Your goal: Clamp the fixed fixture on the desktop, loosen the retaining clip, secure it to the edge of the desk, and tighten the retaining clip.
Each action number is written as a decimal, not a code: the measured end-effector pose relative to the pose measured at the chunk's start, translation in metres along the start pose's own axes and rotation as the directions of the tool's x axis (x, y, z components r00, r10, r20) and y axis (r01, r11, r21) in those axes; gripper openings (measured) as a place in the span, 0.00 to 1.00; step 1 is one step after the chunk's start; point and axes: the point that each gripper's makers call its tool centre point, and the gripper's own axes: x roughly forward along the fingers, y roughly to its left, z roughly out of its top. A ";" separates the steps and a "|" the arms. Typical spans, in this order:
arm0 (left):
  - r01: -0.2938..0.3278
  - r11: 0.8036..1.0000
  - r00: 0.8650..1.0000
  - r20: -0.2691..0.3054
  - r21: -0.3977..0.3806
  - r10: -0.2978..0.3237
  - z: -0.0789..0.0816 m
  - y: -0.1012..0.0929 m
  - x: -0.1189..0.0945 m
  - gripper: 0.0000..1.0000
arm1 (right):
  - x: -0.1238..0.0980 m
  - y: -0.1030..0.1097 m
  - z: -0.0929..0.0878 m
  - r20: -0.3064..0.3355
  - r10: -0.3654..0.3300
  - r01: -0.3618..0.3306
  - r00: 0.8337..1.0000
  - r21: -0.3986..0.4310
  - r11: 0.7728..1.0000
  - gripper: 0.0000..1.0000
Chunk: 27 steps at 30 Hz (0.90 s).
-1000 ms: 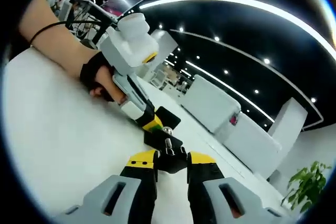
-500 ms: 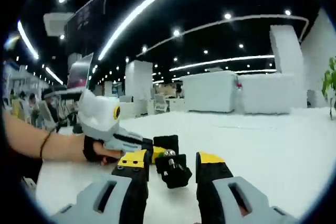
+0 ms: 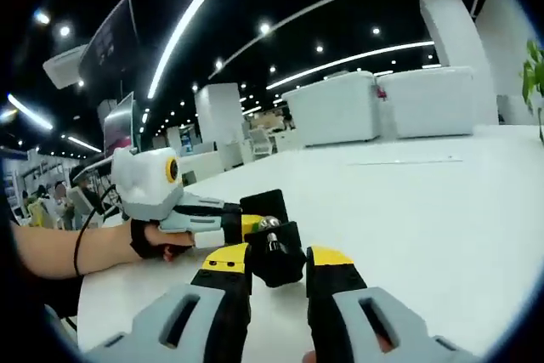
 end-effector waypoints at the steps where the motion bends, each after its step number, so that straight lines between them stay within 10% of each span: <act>1: 0.000 1.000 1.000 0.000 0.000 0.000 0.000 -0.001 0.000 0.06 | -0.001 0.001 0.000 0.002 -0.001 0.001 1.000 0.003 1.000 0.24; 5: -0.001 1.000 1.000 0.000 0.000 0.001 0.001 -0.003 -0.002 0.06 | -0.006 0.008 -0.001 0.014 -0.003 0.003 1.000 -0.002 1.000 0.24; 8: 0.000 1.000 1.000 0.000 -0.001 0.000 0.001 0.000 0.001 0.06 | -0.009 0.015 0.001 0.057 -0.005 0.014 0.998 -0.155 0.988 0.24; 11: -0.001 1.000 1.000 0.000 -0.001 0.001 0.001 0.002 0.001 0.06 | -0.014 0.030 0.001 0.104 -0.028 0.072 0.994 -0.450 0.890 0.24; 15: -0.003 1.000 1.000 0.000 -0.003 0.003 0.000 0.002 0.001 0.06 | -0.003 0.016 0.006 0.106 -0.041 0.091 0.993 -0.525 0.846 0.23; 20: -0.007 1.000 1.000 -0.001 -0.005 0.007 0.000 0.002 -0.001 0.06 | 0.004 0.015 0.007 0.108 -0.041 0.107 0.993 -0.722 0.684 0.23; 27: -0.010 1.000 1.000 -0.002 -0.006 0.010 0.001 0.004 0.001 0.06 | 0.004 0.016 0.007 0.113 -0.056 0.123 0.992 -0.765 0.632 0.23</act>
